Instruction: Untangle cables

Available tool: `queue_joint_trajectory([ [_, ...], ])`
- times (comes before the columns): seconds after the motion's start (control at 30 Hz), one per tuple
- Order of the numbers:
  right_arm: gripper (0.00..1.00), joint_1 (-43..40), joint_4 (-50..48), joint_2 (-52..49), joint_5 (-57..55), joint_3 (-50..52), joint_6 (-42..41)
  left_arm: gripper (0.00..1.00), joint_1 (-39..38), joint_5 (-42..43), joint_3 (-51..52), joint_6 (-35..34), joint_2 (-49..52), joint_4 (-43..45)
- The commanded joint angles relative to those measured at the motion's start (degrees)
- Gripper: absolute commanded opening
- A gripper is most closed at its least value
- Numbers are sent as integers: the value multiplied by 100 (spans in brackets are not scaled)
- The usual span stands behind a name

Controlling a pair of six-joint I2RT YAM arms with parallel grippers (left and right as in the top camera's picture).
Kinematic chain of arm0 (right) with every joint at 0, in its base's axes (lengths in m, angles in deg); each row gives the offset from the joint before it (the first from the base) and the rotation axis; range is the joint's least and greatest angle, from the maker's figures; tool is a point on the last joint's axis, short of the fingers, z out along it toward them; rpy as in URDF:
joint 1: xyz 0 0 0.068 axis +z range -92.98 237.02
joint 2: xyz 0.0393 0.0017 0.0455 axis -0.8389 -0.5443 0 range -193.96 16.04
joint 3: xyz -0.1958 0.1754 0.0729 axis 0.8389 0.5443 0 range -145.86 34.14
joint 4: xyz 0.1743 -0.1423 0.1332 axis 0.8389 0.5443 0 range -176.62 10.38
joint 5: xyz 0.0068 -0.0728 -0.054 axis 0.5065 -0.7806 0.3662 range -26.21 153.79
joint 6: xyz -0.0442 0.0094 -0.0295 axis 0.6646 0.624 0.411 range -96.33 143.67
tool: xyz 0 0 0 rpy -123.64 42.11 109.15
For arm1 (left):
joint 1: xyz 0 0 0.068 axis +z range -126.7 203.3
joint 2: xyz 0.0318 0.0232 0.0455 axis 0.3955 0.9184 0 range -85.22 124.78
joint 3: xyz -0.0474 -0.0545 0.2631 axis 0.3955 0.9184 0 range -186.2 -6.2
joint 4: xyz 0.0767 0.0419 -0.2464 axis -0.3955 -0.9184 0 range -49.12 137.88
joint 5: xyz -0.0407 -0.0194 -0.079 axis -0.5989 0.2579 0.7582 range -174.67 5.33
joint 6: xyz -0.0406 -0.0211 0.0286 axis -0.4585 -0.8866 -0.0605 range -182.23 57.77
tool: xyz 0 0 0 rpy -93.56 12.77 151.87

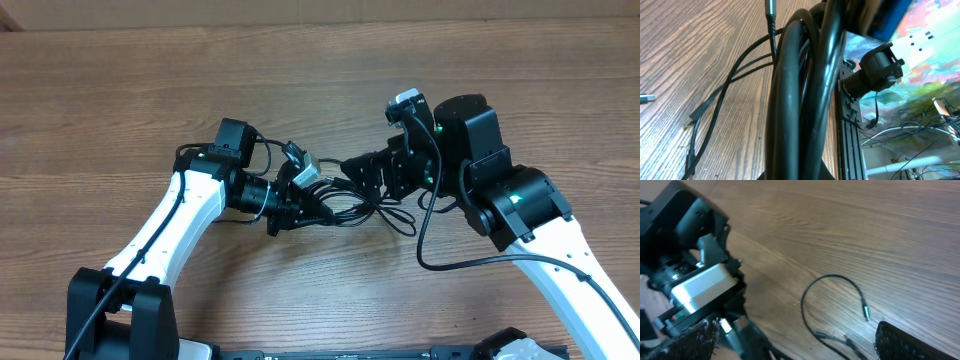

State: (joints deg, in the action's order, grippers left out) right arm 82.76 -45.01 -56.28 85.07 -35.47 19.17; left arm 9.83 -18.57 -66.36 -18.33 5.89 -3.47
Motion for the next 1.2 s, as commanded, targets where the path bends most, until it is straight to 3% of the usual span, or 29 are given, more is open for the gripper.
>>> queue_joint_trajectory([
  [0.0,97,144,13,-66,332,-85,424,4,-7,299,-96,238,0,28],
  [0.17,95,542,22,-232,428,-85,977,4,-7,470,-96,236,0,31],
  [0.27,84,728,33,-380,59,-85,1102,4,-7,551,-96,227,0,28],
  [0.5,17,793,-109,-479,-348,-90,1029,4,-4,527,-96,98,0,13],
  [0.57,6,761,-125,-448,-422,-101,911,4,-4,525,-96,85,0,15],
  [0.8,4,321,-59,-184,-1679,-98,-376,4,-4,538,-96,85,0,-138],
  [1.17,4,-546,415,-619,-2011,-90,-820,4,9,966,-96,87,0,-238],
])
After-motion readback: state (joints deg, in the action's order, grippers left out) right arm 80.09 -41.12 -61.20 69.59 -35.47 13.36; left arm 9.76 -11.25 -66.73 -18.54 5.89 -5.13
